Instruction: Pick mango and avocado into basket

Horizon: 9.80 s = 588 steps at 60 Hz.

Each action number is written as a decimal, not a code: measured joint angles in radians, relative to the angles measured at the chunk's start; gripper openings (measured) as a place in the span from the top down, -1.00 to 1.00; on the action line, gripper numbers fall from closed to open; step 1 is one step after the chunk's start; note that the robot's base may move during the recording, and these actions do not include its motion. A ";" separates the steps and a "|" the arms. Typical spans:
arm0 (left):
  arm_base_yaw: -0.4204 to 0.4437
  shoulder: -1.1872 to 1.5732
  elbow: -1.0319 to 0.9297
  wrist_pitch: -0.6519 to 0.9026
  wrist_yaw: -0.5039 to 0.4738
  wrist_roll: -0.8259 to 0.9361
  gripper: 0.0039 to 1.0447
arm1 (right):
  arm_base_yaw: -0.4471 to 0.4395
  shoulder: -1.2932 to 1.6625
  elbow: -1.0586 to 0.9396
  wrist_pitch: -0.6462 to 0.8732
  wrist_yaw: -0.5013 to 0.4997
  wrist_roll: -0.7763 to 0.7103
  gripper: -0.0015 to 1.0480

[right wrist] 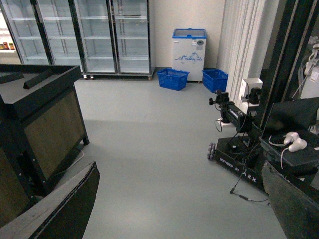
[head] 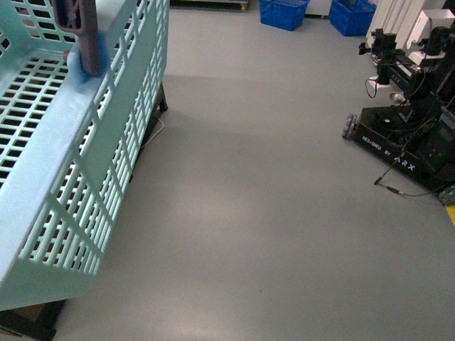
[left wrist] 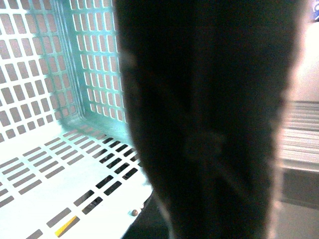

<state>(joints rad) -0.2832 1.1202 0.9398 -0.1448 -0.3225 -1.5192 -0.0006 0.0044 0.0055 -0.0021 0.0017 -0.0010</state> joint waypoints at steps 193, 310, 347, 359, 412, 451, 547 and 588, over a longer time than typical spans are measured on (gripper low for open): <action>0.000 0.000 -0.001 -0.001 0.000 0.000 0.89 | 0.000 0.000 0.000 0.000 -0.004 -0.001 -0.85; -0.013 0.152 0.091 -0.089 0.182 1.213 0.89 | -0.001 0.000 0.000 0.000 -0.004 -0.002 -0.85; -0.158 0.465 0.270 -0.064 0.672 1.147 0.90 | -0.001 0.000 0.000 0.000 -0.004 -0.002 -0.85; -0.146 0.464 0.270 -0.064 0.632 1.152 0.90 | -0.001 0.000 0.000 0.000 -0.004 -0.002 -0.85; -0.156 0.464 0.270 -0.064 0.660 1.152 0.90 | -0.318 0.903 0.345 0.347 -0.164 0.095 -0.85; -0.156 0.464 0.270 -0.064 0.659 1.152 0.90 | -0.347 2.116 0.702 0.659 -0.291 -0.213 -0.85; -0.155 0.464 0.270 -0.064 0.655 1.152 0.90 | -0.227 2.751 1.297 0.609 -0.220 -0.175 -0.85; -0.155 0.464 0.270 -0.064 0.656 1.152 0.90 | -0.253 2.719 1.244 0.639 -0.259 -0.128 -0.26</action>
<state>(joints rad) -0.4385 1.5841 1.2098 -0.2085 0.3332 -0.3672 -0.2531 2.7235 1.2495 0.6373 -0.2577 -0.1291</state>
